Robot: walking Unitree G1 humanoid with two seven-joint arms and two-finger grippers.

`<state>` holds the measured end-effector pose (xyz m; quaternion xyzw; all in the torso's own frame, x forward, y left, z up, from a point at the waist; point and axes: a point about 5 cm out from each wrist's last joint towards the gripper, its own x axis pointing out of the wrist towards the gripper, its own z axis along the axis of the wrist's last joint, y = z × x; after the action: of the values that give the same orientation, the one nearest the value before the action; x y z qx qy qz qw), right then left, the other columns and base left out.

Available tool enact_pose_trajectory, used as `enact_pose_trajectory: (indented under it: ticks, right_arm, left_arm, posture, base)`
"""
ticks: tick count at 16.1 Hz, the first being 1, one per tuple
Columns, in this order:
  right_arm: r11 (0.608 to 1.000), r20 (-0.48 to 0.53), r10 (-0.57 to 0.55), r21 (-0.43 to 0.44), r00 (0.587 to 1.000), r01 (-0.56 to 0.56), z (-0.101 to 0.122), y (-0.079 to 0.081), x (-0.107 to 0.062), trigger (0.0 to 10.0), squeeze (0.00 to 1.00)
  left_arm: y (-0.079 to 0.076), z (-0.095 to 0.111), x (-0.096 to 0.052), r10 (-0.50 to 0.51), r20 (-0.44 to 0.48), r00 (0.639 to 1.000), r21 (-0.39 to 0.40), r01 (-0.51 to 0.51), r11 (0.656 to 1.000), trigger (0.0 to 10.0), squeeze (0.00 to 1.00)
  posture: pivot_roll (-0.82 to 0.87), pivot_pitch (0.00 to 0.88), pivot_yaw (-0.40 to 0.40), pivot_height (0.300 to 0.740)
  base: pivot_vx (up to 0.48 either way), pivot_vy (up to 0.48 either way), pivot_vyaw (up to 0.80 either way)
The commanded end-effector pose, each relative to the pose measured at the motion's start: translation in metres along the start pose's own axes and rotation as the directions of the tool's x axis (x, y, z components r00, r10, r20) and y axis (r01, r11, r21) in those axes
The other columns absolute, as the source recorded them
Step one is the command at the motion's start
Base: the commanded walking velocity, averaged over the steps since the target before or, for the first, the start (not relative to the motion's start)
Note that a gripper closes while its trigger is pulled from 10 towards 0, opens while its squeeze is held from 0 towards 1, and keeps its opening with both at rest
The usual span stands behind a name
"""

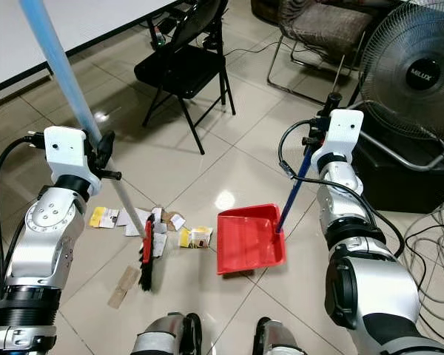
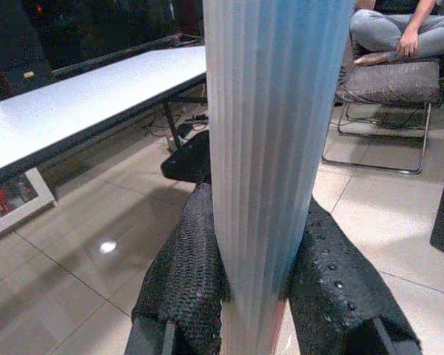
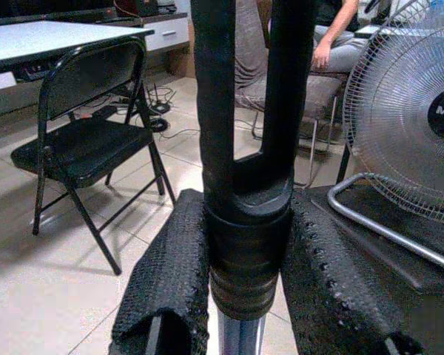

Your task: Sweep floor

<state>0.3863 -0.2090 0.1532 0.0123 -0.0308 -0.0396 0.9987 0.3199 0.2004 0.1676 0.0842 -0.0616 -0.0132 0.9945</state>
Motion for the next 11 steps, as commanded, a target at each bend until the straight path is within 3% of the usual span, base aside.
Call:
enact_pose_trajectory:
  ticks: [1,11]
  right_arm:
    - [1.0,0.045,-0.004,0.01,0.999,0.004,0.0093,-0.0005,0.0024,10.0,0.0]
    - [1.0,0.044,0.004,0.02,0.999,-0.005,0.0076,0.0047,0.002,10.0,0.0]
  left_arm:
    - [0.0027,0.0119,0.0018,0.001,0.05,0.999,0.021,-0.002,1.0,10.0,0.0]
    - [0.0039,0.0107,0.0021,0.001,0.042,0.999,0.025,-0.002,1.0,10.0,0.0]
  posture:
    - [0.06,0.15,0.051,0.74]
    - [0.06,0.152,0.057,0.74]
  base:
    - [0.0,0.0,0.0]
    - [0.263,0.0,0.0]
